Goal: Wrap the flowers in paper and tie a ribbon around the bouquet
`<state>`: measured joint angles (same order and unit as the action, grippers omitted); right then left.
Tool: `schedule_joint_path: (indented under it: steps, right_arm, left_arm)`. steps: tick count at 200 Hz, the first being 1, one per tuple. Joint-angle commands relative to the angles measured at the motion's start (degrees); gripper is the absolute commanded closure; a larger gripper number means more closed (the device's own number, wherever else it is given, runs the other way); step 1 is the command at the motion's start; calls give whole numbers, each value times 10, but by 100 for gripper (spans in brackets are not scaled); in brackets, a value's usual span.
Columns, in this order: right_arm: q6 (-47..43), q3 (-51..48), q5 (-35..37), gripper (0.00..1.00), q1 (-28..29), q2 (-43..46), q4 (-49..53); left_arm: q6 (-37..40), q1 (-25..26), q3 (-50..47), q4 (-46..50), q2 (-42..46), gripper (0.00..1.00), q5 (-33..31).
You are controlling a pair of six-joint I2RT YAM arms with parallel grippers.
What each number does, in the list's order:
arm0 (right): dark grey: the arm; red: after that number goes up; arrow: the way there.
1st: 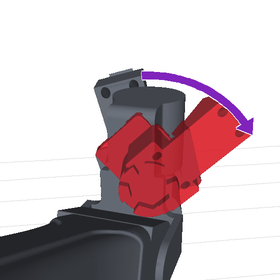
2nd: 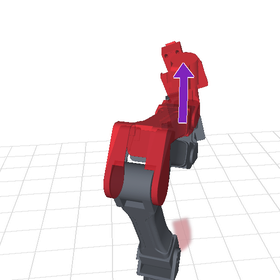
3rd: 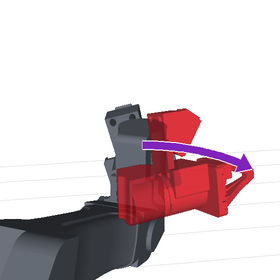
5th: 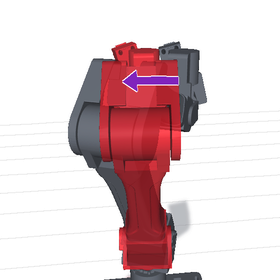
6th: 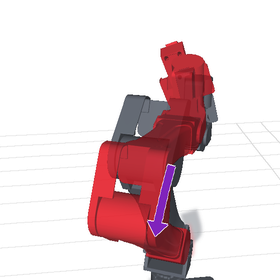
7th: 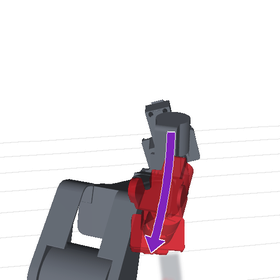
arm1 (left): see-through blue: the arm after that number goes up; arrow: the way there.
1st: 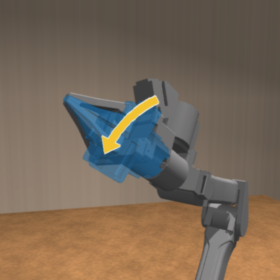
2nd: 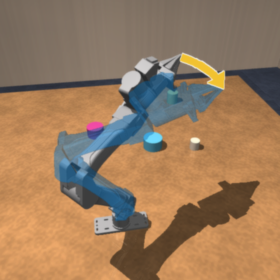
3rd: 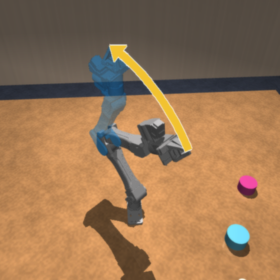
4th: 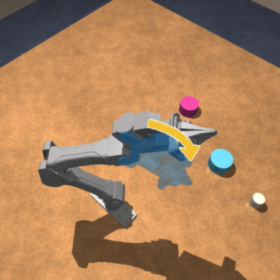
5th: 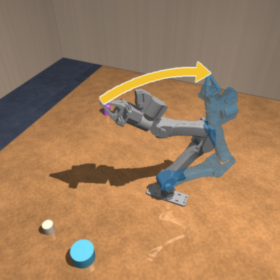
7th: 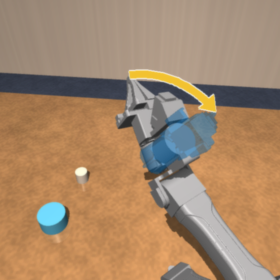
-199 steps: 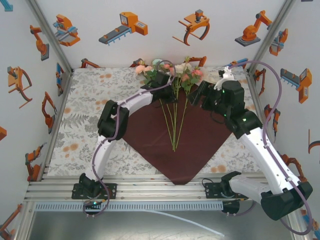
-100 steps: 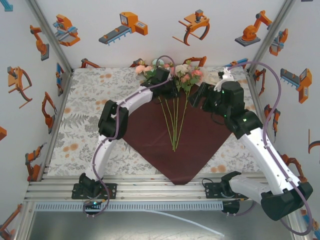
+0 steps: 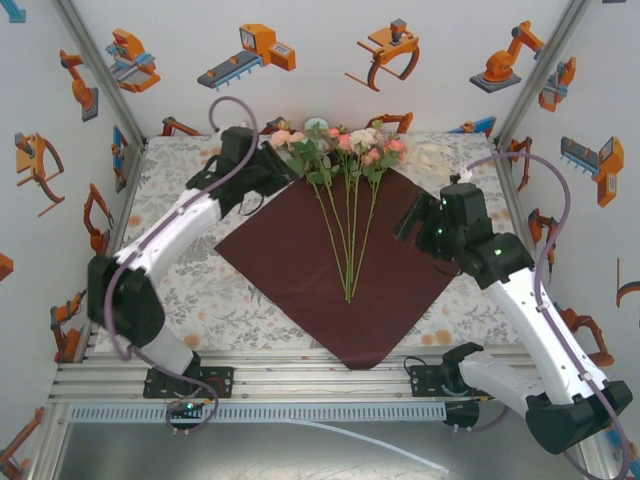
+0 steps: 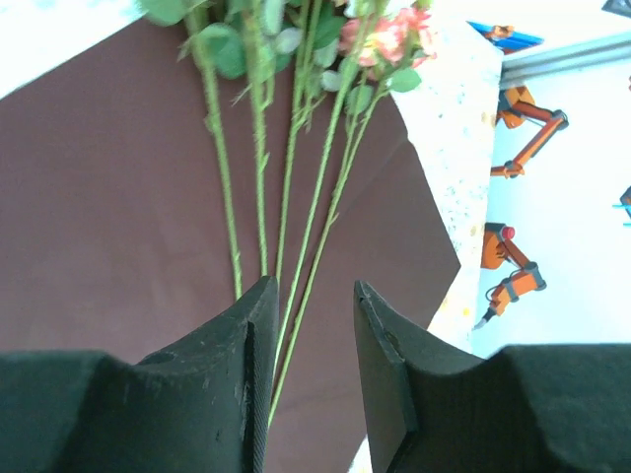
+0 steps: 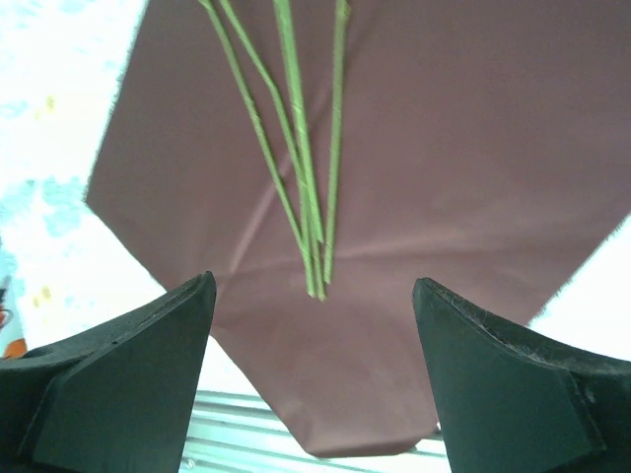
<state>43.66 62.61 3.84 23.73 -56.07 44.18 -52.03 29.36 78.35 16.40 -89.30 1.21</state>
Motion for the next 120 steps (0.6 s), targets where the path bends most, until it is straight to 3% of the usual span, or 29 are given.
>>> schedule_joint_path:
  steps: [1, 29, 55, 80, 94, 120]
  right_arm:
    - [39, -49, 19, 26, 2, 19, 64]
    - [49, -109, 13, 26, 1, 13, 65]
    - [50, -154, 18, 25, -1, -7, 60]
    - [43, -207, 15, 25, -14, -14, 28]
    - [42, -238, -4, 25, -33, -5, 8]
    - [42, -274, -29, 25, -68, 25, -12]
  left_arm:
    - [-103, 10, -82, 123, 58, 61, -18]
    - [-212, 16, -207, 153, 143, 57, -1]
    - [-271, 28, -308, 160, 203, 47, 5]
    - [-266, 38, -365, 132, 202, 37, 31]
    - [-255, 43, -378, 104, 185, 36, 50]
    - [-233, 70, -367, 115, 158, 36, 16]
